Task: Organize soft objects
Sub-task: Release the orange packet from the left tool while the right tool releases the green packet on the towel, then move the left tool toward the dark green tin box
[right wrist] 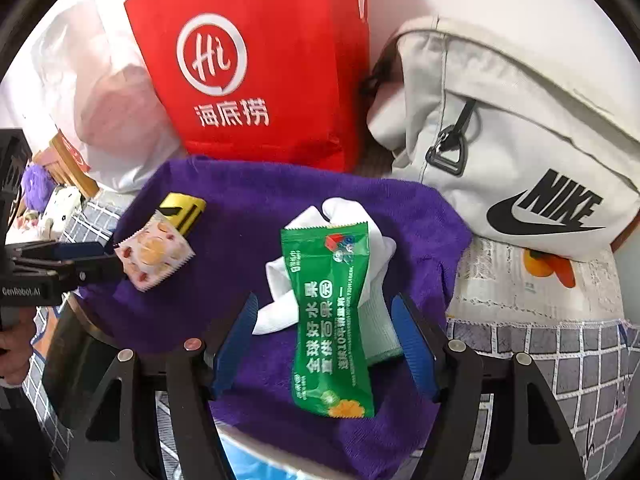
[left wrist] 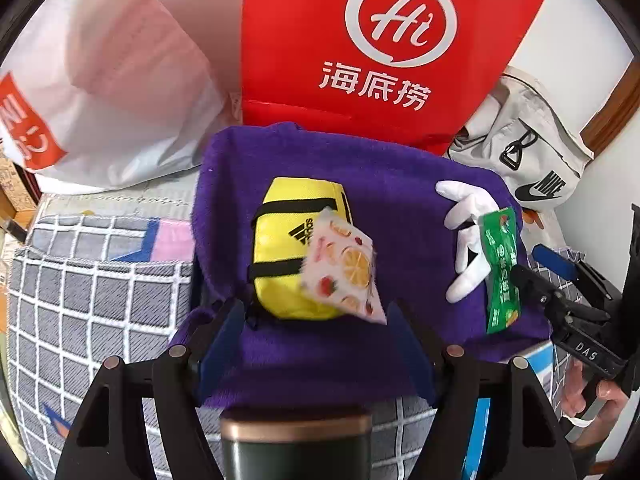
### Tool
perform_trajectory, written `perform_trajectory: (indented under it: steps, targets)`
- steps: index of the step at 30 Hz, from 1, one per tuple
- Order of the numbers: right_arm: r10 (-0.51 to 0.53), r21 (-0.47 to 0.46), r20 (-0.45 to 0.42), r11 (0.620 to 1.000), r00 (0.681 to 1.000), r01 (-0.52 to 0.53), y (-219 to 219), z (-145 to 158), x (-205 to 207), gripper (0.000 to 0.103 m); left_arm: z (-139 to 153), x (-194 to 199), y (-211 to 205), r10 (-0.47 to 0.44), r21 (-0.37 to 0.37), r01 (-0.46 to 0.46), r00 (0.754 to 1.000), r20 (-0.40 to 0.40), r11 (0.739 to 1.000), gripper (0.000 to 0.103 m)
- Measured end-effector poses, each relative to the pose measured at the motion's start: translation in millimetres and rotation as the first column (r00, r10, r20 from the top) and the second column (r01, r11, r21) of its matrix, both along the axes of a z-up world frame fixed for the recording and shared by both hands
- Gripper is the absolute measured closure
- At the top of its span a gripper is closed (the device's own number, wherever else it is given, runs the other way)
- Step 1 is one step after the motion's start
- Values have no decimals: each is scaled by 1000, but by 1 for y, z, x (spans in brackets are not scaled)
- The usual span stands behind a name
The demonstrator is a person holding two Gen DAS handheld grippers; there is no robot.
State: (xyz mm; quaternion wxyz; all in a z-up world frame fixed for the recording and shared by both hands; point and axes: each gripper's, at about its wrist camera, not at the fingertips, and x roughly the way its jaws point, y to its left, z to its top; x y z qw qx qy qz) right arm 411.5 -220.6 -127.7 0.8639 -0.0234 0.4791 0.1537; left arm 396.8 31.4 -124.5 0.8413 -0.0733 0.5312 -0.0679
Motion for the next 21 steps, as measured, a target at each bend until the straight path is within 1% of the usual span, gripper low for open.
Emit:
perform_trajectory:
  steps: [3, 8, 11, 14, 18, 21]
  targets:
    - [1, 17, 20, 1000, 1000, -2, 2, 9, -12, 34, 12, -15, 4, 11, 0, -11, 1000, 28, 1000, 31]
    - [1, 33, 72, 999, 997, -3, 6, 28, -49, 34, 29, -42, 10, 21, 7, -21, 998, 61, 1000, 31]
    - [6, 44, 58, 999, 998, -8, 11, 34, -71, 34, 36, -62, 16, 27, 3, -28, 996, 82, 1000, 31]
    - [31, 69, 45, 997, 999, -34, 18, 40, -99, 34, 41, -87, 23, 34, -33, -30, 994, 106, 999, 31]
    - [42, 84, 30, 995, 999, -44, 25, 45, -137, 34, 41, -114, 28, 27, -36, -23, 995, 99, 999, 31]
    - [52, 119, 3, 992, 999, -52, 29, 46, -167, 34, 38, -133, 34, 35, -53, -30, 995, 96, 998, 31]
